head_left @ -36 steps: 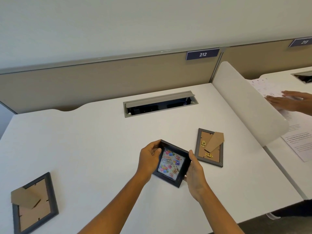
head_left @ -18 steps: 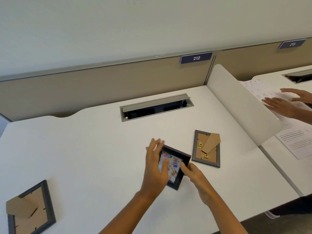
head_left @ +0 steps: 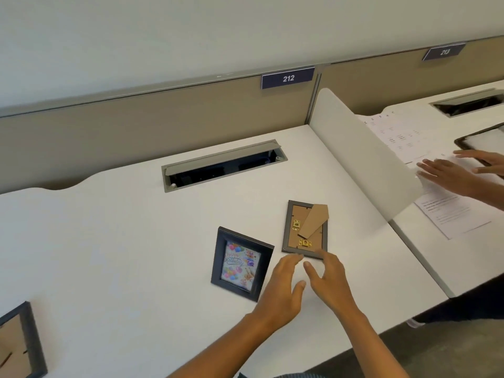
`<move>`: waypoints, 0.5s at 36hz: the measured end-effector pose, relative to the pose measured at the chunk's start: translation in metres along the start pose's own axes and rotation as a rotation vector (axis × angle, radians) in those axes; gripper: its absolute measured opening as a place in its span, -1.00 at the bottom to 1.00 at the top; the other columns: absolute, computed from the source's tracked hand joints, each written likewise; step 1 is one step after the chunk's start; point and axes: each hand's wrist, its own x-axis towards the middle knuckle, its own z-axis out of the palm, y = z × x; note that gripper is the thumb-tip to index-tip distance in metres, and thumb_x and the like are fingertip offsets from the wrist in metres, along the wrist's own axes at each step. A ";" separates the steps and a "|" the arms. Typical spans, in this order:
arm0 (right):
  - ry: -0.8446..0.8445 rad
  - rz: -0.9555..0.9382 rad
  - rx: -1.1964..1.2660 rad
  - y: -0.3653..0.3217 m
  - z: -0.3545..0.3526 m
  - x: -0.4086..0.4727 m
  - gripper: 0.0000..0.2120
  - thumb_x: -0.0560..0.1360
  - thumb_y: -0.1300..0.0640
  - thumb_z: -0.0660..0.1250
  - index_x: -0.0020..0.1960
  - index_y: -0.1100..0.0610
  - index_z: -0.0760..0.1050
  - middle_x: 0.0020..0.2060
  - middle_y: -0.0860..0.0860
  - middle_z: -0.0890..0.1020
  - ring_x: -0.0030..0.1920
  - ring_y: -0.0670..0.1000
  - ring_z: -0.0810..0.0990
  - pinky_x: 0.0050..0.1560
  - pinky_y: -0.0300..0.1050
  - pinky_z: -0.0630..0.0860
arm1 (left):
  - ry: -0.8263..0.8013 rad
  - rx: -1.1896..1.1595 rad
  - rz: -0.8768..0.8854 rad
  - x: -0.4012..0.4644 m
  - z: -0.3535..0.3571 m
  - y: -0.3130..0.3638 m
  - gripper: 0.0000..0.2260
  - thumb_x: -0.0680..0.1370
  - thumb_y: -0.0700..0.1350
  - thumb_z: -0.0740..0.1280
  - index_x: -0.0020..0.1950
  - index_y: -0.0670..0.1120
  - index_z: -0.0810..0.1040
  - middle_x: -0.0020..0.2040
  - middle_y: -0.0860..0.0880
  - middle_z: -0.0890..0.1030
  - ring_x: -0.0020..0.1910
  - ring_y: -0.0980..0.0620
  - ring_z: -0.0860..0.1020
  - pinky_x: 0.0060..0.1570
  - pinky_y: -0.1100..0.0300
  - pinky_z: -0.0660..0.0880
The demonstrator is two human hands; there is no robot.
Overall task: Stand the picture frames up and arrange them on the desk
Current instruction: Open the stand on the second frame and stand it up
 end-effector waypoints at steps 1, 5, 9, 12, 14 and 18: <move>0.005 -0.002 -0.036 0.004 -0.002 0.003 -0.42 0.70 -0.06 0.38 0.65 0.08 0.34 0.63 0.11 0.41 0.61 0.18 0.38 0.60 0.22 0.39 | 0.007 0.010 -0.041 0.006 0.005 -0.001 -0.47 0.70 0.02 0.28 0.63 0.18 0.16 0.67 0.16 0.20 0.63 0.14 0.22 0.57 0.20 0.21; -0.008 0.021 -0.072 0.027 -0.009 0.027 -0.42 0.71 0.02 0.39 0.65 0.16 0.31 0.62 0.14 0.42 0.61 0.20 0.37 0.59 0.17 0.40 | 0.016 0.016 -0.214 0.037 0.028 0.000 -0.43 0.71 -0.03 0.27 0.68 0.05 0.11 0.70 0.05 0.13 0.67 0.03 0.15 0.59 0.13 0.19; -0.002 0.023 -0.038 0.029 -0.008 0.049 -0.53 0.70 0.10 0.40 0.56 0.17 0.40 0.49 0.15 0.53 0.51 0.20 0.47 0.45 0.08 0.48 | 0.070 0.008 -0.383 0.066 0.035 -0.002 -0.40 0.72 -0.03 0.24 0.70 -0.06 0.05 0.72 -0.04 0.05 0.70 -0.07 0.04 0.62 0.02 0.14; 0.033 -0.010 0.019 0.020 -0.003 0.055 -0.62 0.67 0.18 0.42 0.46 0.17 0.49 0.36 0.13 0.64 0.38 0.19 0.59 0.36 0.06 0.59 | 0.094 0.004 -0.424 0.080 0.030 -0.006 -0.39 0.72 -0.05 0.24 0.70 -0.11 0.05 0.72 -0.10 0.05 0.70 -0.12 0.03 0.63 -0.02 0.12; 0.062 -0.037 0.056 0.018 -0.001 0.056 -0.65 0.65 0.24 0.42 0.43 0.18 0.54 0.31 0.13 0.69 0.31 0.19 0.65 0.33 0.15 0.65 | 0.117 0.009 -0.437 0.087 0.030 -0.006 -0.42 0.72 -0.06 0.26 0.69 -0.11 0.12 0.71 -0.11 0.12 0.69 -0.15 0.08 0.63 -0.07 0.18; 0.106 -0.003 0.074 0.022 0.002 0.065 -0.67 0.66 0.23 0.41 0.41 0.18 0.54 0.29 0.14 0.68 0.31 0.24 0.62 0.31 0.26 0.64 | 0.166 0.028 -0.465 0.101 0.034 -0.004 -0.52 0.68 -0.10 0.32 0.59 -0.09 0.30 0.53 -0.11 0.44 0.55 -0.17 0.36 0.48 -0.15 0.43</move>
